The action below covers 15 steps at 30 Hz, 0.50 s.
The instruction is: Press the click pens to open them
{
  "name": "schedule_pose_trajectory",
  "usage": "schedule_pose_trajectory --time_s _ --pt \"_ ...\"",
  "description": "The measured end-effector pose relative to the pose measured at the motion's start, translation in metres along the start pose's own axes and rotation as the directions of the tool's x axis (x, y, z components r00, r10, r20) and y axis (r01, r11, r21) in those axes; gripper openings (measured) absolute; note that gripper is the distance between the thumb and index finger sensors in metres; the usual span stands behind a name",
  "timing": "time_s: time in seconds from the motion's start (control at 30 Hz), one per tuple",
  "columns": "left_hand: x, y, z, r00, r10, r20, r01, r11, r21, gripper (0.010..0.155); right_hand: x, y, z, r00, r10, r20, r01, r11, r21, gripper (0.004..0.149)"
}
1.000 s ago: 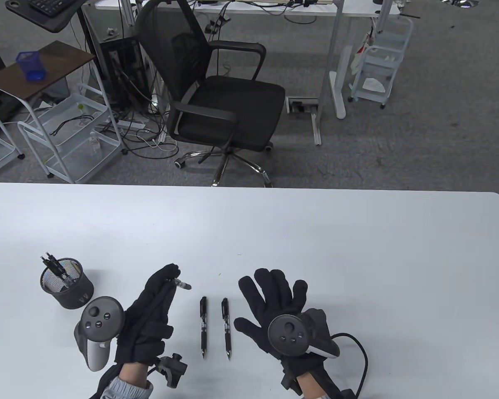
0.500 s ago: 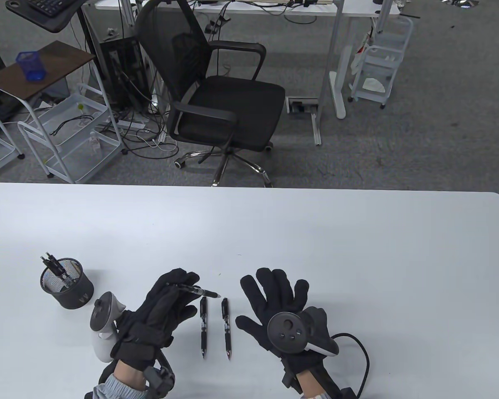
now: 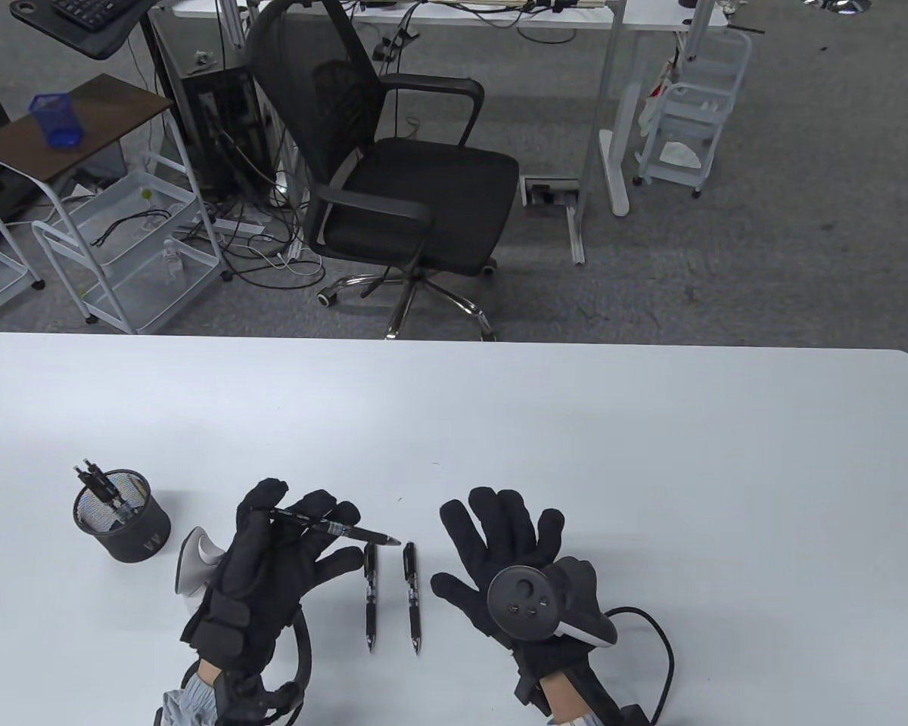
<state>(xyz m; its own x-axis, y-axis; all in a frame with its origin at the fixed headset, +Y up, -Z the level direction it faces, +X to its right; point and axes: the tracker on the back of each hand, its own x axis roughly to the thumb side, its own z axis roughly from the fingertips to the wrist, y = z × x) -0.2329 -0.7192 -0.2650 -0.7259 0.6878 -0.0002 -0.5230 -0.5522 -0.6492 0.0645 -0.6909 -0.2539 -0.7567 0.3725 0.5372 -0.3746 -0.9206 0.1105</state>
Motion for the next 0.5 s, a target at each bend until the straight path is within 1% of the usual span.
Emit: schedule_pose_trajectory --time_s 0.1,0.23,0.37,0.5 --pt "-0.0035 0.0007 0.0 0.999 0.032 -0.007 -0.032 0.999 0.022 0.044 0.0001 0.0001 0.0 1.0 0.001 0.0 -0.001 1.0 -0.001 0.076" --pt "-0.0053 0.0003 0.0003 1.0 -0.001 -0.027 0.002 0.998 0.059 0.047 -0.0002 -0.0004 0.0002 1.0 -0.001 0.002 0.001 1.0 -0.007 0.076" --pt "-0.0053 -0.0021 -0.0009 0.999 0.0 -0.036 0.004 0.994 0.106 0.062 -0.0007 -0.0006 0.0003 1.0 -0.002 0.0 0.002 1.0 -0.007 0.076" --pt "-0.0067 -0.0032 -0.0018 0.998 0.002 -0.059 0.005 0.993 0.121 0.056 -0.0004 -0.0004 0.0002 1.0 0.001 0.0 -0.001 1.0 -0.004 0.076"
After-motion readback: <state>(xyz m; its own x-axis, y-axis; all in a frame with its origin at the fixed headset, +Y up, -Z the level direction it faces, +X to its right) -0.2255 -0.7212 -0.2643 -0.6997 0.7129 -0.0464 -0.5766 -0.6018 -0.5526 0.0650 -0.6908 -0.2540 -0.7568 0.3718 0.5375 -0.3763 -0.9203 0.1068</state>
